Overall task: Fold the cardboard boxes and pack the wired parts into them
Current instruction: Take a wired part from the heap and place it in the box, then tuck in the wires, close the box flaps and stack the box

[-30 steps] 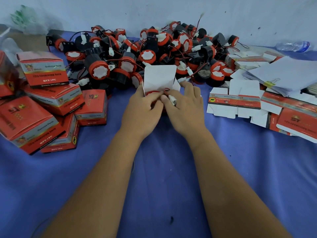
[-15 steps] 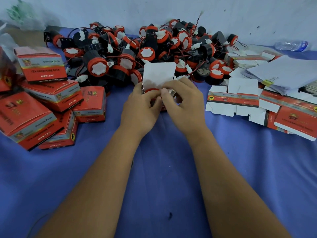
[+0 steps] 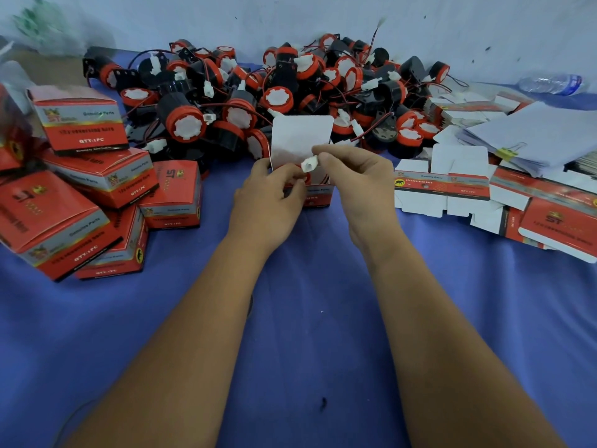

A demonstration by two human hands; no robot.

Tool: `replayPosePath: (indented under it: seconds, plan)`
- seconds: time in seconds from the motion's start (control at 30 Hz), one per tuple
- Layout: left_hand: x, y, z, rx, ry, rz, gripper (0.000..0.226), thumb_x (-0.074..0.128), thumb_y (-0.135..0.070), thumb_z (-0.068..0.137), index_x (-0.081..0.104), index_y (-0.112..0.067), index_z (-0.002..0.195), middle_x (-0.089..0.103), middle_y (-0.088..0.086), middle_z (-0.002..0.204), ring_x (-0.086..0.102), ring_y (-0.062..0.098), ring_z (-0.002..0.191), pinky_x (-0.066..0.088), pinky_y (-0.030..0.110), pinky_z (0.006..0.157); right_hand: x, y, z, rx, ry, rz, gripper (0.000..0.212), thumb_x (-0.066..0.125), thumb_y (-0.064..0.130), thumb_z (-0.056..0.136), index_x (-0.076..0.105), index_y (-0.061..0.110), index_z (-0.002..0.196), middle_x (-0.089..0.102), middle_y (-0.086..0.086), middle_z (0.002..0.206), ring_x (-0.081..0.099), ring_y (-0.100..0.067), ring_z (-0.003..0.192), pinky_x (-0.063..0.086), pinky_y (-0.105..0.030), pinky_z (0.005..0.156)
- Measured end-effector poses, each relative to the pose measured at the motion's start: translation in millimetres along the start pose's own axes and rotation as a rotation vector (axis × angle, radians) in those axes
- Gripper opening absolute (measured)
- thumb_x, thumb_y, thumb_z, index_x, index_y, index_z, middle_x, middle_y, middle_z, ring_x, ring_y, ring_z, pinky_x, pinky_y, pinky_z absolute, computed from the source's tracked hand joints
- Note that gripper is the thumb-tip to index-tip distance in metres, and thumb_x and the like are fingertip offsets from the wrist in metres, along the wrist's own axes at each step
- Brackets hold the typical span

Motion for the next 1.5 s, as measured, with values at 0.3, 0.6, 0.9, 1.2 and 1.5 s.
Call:
replayPosePath:
  seconds: [0.3, 0.6, 0.9, 1.2, 1.5]
  plan:
    - [0.1, -2.3, -1.0, 0.000, 0.027, 0.039, 0.024, 0.046, -0.037, 0.101, 0.064, -0.030, 0.115, 0.049, 0.003, 0.127, 0.054, 0.028, 0.106, 0.047, 0.051, 0.093, 1.2, 1.5, 0.1, -0.016, -0.015, -0.042, 0.018, 0.074, -0.002, 0.080, 0.074, 0.016, 0.080, 0.073, 0.005, 0.077, 0.070, -0.010, 0.078, 0.057, -0.022, 0.075]
    - [2.3, -5.4, -1.7, 0.024, 0.040, 0.023, 0.023, 0.046, -0.029, 0.097, 0.064, -0.034, 0.110, 0.046, -0.006, 0.113, 0.051, 0.020, 0.102, 0.046, 0.049, 0.095, -10.2, 5.0, 1.3, -0.122, -0.187, -0.290, 0.019, 0.069, 0.006, 0.084, 0.074, 0.022, 0.091, 0.068, 0.016, 0.079, 0.044, -0.001, 0.056, 0.044, -0.013, 0.062]
    - [2.8, -3.1, -2.3, 0.012, 0.033, -0.019, 0.029, 0.047, -0.028, 0.098, 0.065, -0.035, 0.120, 0.048, -0.007, 0.122, 0.053, 0.017, 0.110, 0.044, 0.046, 0.102, -3.5, 22.3, -3.2, -0.351, -0.118, -0.695, 0.026, 0.060, 0.008, 0.088, 0.069, 0.018, 0.110, 0.068, 0.007, 0.096, 0.059, -0.016, 0.100, 0.051, -0.035, 0.080]
    - [2.5, -6.1, -2.8, 0.028, 0.045, 0.013, 0.027, 0.047, -0.029, 0.099, 0.063, -0.033, 0.120, 0.048, -0.004, 0.121, 0.054, 0.020, 0.106, 0.046, 0.048, 0.098, 18.1, 22.2, -9.4, -0.552, 0.026, -1.064, 0.023, 0.057, 0.010, 0.086, 0.076, 0.011, 0.098, 0.071, -0.002, 0.080, 0.052, -0.029, 0.086, 0.039, -0.042, 0.079]
    - [3.5, -9.4, -3.2, 0.080, 0.060, 0.066, 0.041, 0.045, -0.037, 0.101, 0.040, -0.040, 0.142, 0.050, 0.001, 0.133, 0.054, 0.023, 0.113, 0.045, 0.049, 0.097, 17.3, 25.0, -14.3, -0.577, -0.053, -0.992, 0.027, 0.050, 0.015, 0.077, 0.076, 0.011, 0.073, 0.074, 0.006, 0.087, 0.051, -0.023, 0.085, 0.036, -0.037, 0.077]
Point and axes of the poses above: each hand's wrist, its own z-axis towards the middle knuckle, its own x-axis out of the palm, y = z × x, the point moved 8 cm from there along z, towards the middle knuckle
